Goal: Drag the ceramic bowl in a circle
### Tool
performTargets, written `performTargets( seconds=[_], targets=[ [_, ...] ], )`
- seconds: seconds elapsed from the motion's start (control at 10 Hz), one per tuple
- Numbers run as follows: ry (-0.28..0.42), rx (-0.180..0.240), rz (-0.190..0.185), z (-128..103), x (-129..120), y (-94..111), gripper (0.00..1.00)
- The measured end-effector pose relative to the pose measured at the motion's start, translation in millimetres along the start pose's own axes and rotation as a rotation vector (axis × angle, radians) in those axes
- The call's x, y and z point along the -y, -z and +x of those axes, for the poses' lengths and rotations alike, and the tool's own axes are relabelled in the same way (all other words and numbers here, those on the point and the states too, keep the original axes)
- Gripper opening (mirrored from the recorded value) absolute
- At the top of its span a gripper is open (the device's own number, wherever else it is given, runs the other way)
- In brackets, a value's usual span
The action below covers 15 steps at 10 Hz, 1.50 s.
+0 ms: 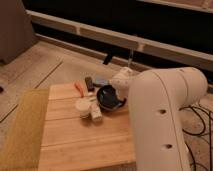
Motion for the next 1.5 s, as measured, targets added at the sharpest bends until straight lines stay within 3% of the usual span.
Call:
performTargets(
  seconds=[0.3,0.6,0.8,1.1,1.5],
  targets=[
    [-0.036,0.003,0.038,15.8,39.1,9.1,0.0],
    [-0.084,0.004,0.123,19.5,83.3,17.1,0.0],
    [-0.115,-0.001,0.189,8.4,100.4,15.2,0.0],
    [-0.127,0.016,0.227,-24.5,98.6,15.2,0.0],
    [-0.041,0.047,0.202,-50.9,58.2,17.1,0.0]
  ],
)
